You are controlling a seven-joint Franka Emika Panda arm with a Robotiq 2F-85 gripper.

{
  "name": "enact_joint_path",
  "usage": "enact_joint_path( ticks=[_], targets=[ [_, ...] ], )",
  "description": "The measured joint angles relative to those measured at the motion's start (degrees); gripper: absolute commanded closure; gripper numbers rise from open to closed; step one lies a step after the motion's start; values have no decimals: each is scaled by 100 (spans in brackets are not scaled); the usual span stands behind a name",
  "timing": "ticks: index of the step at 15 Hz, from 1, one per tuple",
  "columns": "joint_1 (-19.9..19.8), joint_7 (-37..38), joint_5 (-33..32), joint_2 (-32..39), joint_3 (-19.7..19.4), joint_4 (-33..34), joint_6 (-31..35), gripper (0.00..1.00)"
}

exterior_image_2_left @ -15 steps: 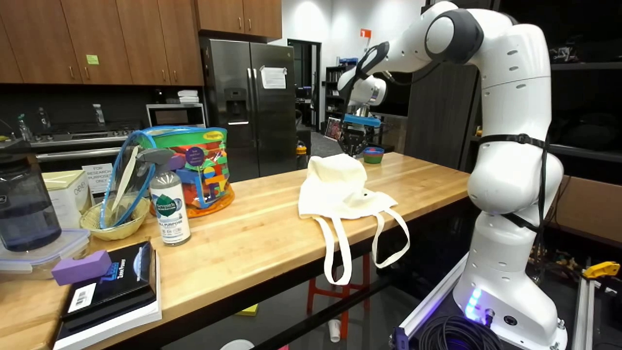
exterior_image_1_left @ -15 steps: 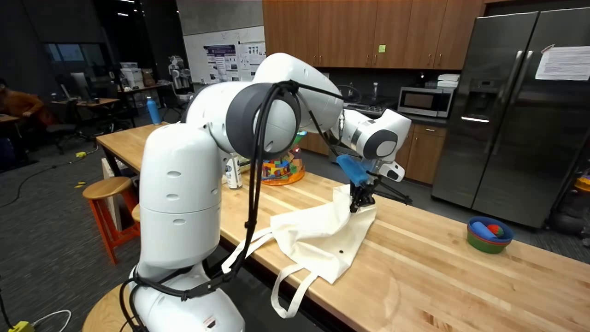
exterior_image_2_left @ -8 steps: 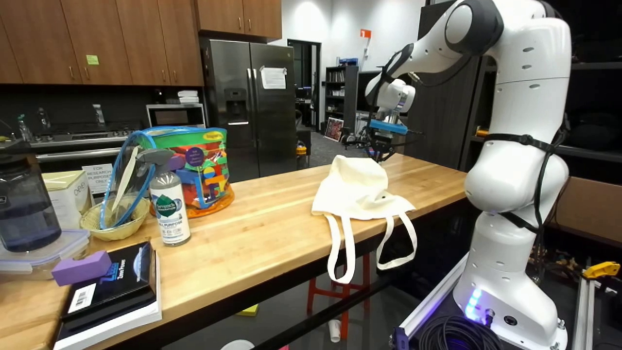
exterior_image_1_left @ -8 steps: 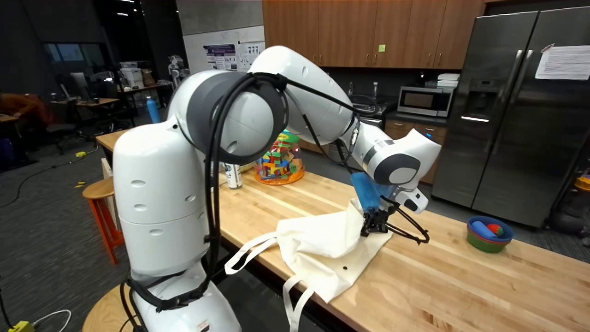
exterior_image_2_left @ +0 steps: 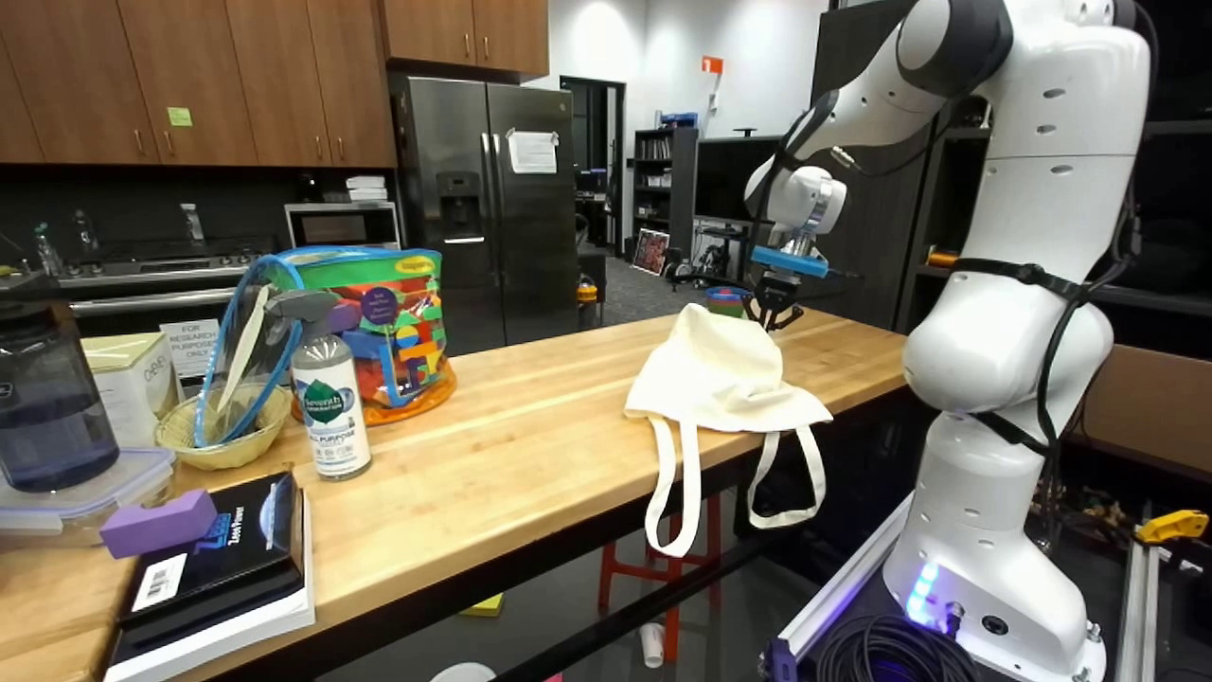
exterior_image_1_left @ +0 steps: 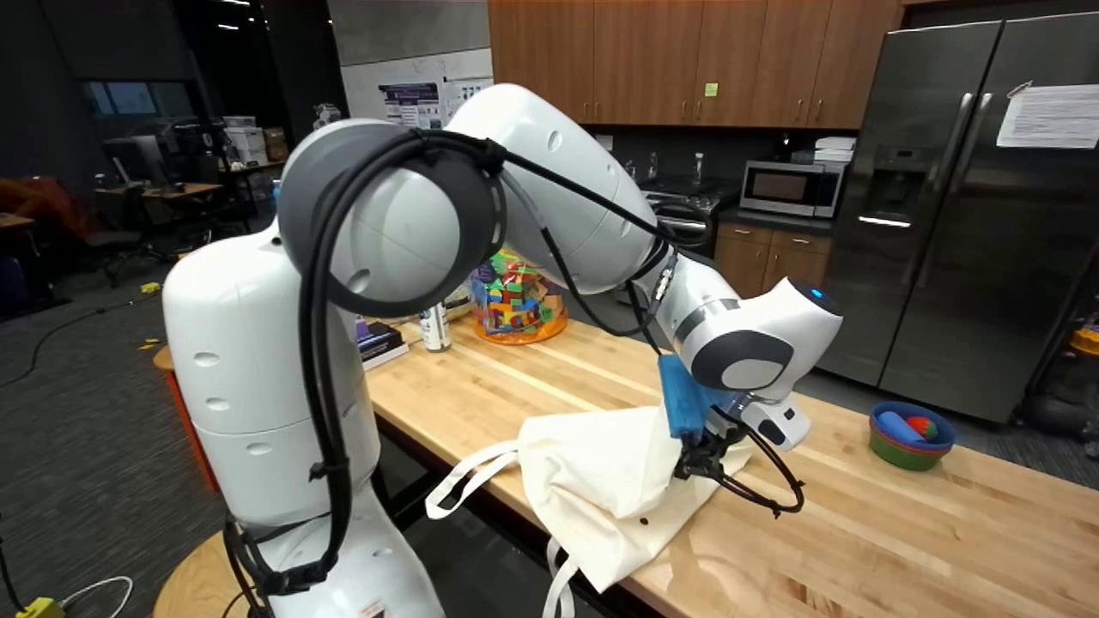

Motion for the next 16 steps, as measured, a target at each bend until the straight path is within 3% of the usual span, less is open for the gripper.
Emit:
enact_joint_path(
  ticks=[7,16],
  targets=[
    [295,-49,-6,-400,367,-709,101,99],
    [877,-95,-6,-379,977,-662,110,99]
  ],
)
